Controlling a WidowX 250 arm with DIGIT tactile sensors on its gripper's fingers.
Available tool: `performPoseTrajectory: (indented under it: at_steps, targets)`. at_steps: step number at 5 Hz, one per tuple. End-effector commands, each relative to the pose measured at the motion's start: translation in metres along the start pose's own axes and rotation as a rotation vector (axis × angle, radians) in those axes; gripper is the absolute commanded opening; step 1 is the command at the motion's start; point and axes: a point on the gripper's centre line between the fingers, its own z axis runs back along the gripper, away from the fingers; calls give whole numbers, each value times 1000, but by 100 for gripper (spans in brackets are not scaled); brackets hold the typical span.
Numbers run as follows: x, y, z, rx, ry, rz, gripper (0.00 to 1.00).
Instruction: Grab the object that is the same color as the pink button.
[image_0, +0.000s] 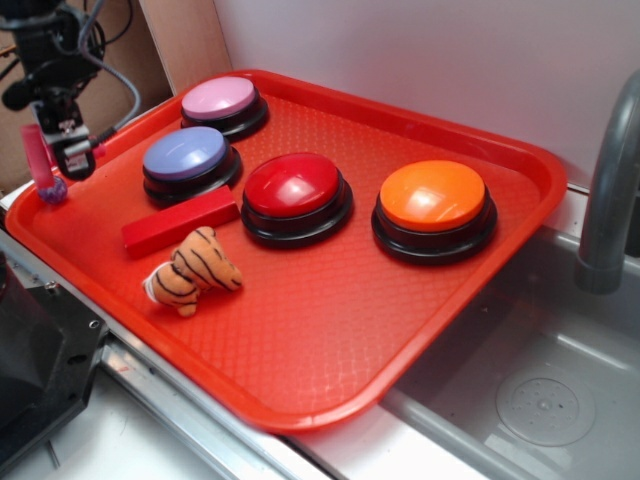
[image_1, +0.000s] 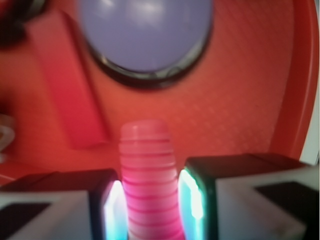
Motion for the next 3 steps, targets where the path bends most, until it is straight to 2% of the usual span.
performPoseTrajectory:
  at_steps: [1, 2, 3]
  targets:
    - [18, -57, 57, -50, -124, -24, 0]
    - [18, -78, 63, -59, -165, -43, 0]
    - [21, -90, 53, -80, -221, -45, 0]
